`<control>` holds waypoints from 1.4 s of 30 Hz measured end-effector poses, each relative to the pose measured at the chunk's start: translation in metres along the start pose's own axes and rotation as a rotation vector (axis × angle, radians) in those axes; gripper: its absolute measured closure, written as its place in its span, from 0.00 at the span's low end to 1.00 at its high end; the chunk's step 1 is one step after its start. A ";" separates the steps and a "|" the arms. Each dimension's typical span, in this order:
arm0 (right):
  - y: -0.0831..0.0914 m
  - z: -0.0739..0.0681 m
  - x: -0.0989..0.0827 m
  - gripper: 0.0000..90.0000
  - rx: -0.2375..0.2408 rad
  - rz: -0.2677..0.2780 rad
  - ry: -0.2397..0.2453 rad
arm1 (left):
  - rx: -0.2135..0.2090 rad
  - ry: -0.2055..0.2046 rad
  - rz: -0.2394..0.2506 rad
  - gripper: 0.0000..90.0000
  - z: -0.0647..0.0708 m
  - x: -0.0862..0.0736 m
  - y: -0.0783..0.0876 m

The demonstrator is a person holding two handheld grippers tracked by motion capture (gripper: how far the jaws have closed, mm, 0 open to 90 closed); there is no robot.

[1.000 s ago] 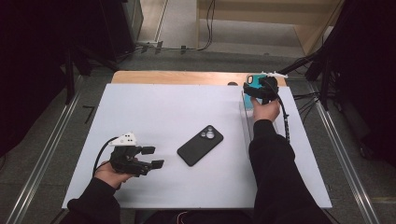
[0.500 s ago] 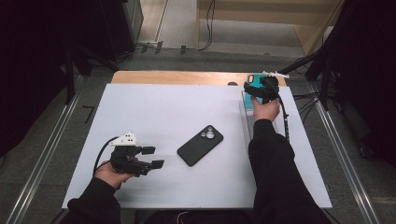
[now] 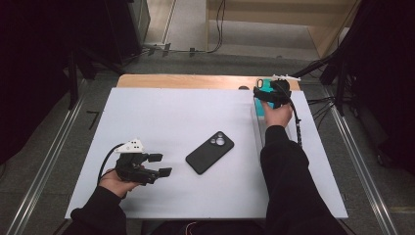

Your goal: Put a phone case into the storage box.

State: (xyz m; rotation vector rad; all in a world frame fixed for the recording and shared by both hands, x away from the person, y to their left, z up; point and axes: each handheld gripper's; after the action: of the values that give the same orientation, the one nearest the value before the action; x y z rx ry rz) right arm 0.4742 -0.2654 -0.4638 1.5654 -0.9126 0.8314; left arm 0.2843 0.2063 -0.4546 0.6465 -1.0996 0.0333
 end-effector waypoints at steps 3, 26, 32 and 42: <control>0.003 0.001 0.001 0.08 -0.007 -0.002 0.004 | 0.002 0.005 0.002 0.33 0.000 0.000 0.000; 0.077 0.010 0.028 0.03 0.231 -0.084 -0.013 | 0.024 0.051 0.005 0.32 -0.003 0.004 -0.002; 0.100 0.000 0.022 0.04 0.321 -0.109 0.036 | 0.029 0.056 0.008 0.32 -0.004 0.005 -0.002; 0.127 -0.009 0.011 0.06 0.509 -0.135 0.060 | 0.034 0.063 0.007 0.32 -0.006 0.006 -0.002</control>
State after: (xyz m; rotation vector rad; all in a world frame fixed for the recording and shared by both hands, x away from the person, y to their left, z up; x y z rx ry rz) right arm 0.3660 -0.2723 -0.3963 2.0006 -0.5648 1.0613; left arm 0.2924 0.2055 -0.4525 0.6677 -1.0423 0.0781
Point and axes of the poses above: each handheld gripper's, and its own axes: y roughly backward along the jaws, x roughly out of its top, z roughly to its right, and after that the axes turned 9 degrees about z, right-handed
